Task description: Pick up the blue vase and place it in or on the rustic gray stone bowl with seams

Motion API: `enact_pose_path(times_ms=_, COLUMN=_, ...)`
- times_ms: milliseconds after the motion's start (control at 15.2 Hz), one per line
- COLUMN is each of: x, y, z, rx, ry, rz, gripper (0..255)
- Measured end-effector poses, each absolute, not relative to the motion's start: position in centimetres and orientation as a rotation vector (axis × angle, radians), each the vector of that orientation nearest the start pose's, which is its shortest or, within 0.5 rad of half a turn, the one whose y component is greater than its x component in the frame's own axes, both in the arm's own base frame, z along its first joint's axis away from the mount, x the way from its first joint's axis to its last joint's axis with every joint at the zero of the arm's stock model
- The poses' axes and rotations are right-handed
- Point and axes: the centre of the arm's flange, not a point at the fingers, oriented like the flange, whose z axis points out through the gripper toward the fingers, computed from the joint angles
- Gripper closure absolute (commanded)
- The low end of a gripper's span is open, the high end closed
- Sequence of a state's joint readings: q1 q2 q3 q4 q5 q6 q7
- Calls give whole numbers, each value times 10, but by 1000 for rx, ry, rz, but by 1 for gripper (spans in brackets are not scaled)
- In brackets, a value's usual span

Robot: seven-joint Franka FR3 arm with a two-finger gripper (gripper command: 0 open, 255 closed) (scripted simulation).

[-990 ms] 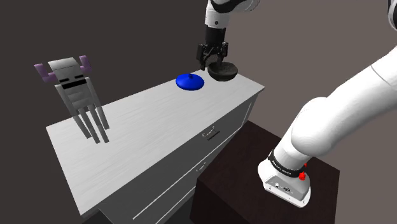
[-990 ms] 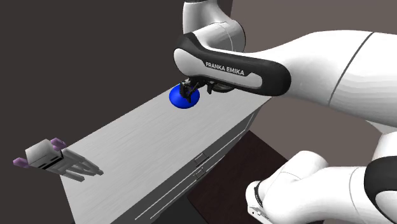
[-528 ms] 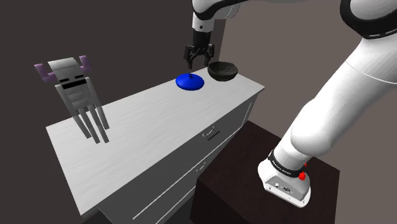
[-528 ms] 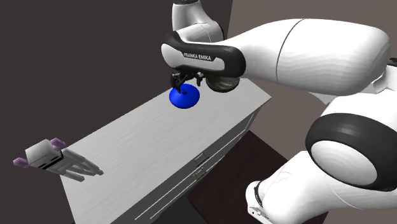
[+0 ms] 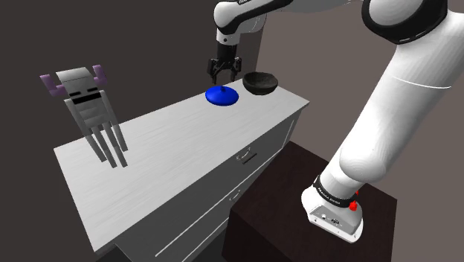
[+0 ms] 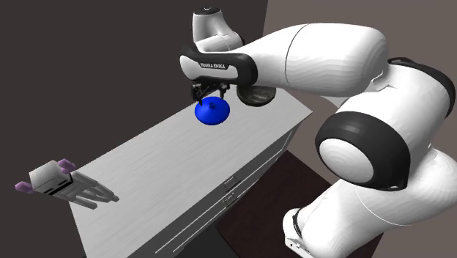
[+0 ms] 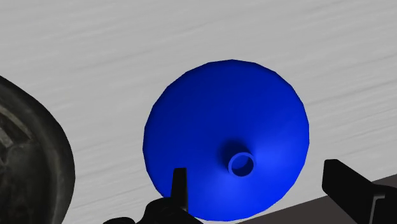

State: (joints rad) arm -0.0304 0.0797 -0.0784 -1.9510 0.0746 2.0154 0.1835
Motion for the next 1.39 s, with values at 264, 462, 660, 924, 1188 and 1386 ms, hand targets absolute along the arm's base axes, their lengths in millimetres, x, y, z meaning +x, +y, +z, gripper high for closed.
enact_pose_path(times_ms=264, x=571, y=-58, z=420, rx=-3041, ry=498, rz=26, gripper=0)
enact_pose_path(times_ms=462, x=572, y=-58, z=419, rx=-3041, ry=498, rz=26, gripper=0)
enact_pose_path(times_ms=660, x=572, y=-58, z=418, rx=-3041, ry=498, rz=26, gripper=0)
enact_pose_path(times_ms=924, x=572, y=-58, z=419, rx=-3041, ry=499, rz=25, gripper=255)
enact_pose_path(times_ms=1188, x=572, y=-58, z=419, rx=-3041, ry=498, rz=25, gripper=255)
enact_pose_path(times_ms=1386, x=572, y=-58, z=419, rx=-3041, ry=498, rz=25, gripper=255)
